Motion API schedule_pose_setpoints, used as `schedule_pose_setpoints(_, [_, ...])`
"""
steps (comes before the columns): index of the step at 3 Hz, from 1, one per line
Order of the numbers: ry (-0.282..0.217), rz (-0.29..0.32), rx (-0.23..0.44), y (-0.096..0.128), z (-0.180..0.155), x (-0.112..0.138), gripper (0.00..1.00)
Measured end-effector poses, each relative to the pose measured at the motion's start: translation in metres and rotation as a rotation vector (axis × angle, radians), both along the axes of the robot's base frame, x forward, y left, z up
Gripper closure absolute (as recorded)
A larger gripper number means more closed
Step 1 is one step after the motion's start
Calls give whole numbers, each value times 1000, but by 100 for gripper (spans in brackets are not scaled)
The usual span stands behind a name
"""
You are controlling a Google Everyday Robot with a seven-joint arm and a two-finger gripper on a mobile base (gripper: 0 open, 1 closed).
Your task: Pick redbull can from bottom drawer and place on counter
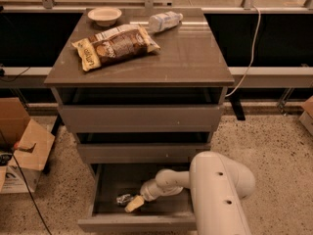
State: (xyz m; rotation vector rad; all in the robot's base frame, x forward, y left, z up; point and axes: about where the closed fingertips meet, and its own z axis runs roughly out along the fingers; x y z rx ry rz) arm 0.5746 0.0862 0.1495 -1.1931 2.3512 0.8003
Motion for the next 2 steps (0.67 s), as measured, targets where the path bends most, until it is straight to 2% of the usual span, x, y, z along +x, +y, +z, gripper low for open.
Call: schedule_pose_setpoints(2, [44,-9,-9,2,-14,-12,55])
